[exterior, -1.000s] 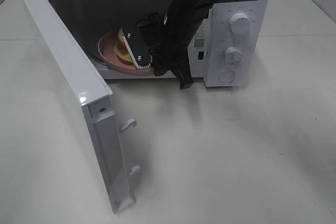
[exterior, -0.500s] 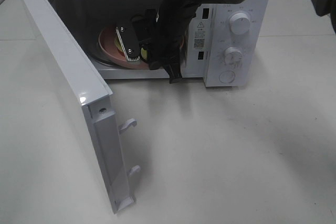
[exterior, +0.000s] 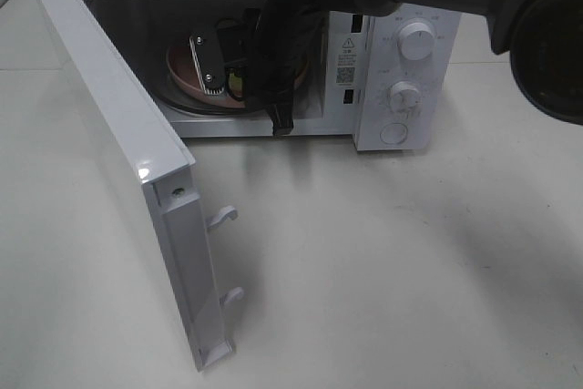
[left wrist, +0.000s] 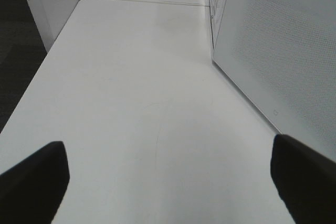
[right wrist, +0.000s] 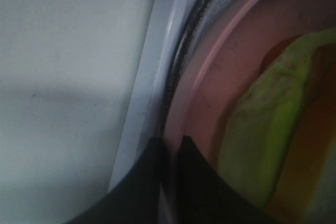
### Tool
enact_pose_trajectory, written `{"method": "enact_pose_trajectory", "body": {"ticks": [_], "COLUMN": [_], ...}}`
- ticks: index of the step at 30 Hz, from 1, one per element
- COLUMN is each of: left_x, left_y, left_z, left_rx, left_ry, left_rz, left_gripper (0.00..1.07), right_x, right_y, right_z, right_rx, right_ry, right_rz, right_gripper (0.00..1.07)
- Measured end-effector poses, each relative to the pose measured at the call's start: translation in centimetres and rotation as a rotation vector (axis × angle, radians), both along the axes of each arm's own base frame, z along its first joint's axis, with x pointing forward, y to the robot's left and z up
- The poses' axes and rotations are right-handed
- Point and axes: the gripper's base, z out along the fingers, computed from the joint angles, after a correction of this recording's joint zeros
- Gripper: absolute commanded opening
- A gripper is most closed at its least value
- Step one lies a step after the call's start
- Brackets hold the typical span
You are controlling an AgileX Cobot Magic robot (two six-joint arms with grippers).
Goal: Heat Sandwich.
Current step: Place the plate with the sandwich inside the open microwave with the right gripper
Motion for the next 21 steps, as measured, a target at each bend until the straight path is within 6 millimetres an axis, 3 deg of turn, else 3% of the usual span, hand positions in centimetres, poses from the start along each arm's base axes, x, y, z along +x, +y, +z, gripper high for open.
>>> {"method": "enact_pose_trajectory", "body": {"ticks": [12, 16, 20, 21], "left_x": [0.0, 0.0, 0.0, 0.0], "left_y": [0.0, 0.0, 0.0, 0.0], "left_z": [0.0, 0.0, 0.0, 0.0], "left_rx": [0.0, 0.0, 0.0, 0.0], "left_ry": [0.0, 0.0, 0.0, 0.0], "left_rz": [0.0, 0.0, 0.0, 0.0], "left_gripper": [0.98, 0.98, 0.98, 0.98], "right_x": [0.62, 0.74, 0.72, 0.72], "right_y": [0.5, 0.52, 0.57, 0.57], "right_z": [-0.35, -0.28, -0.27, -0.27], "right_rx": [0.033, 0.048, 0.067, 0.067], "right_ry": [-0.03, -0.036, -0.026, -0.026], "right_rz": [-0.005, -0.009, -0.036, -0.036], "right_gripper": [0.11, 0.23, 0.5, 0.5]}}
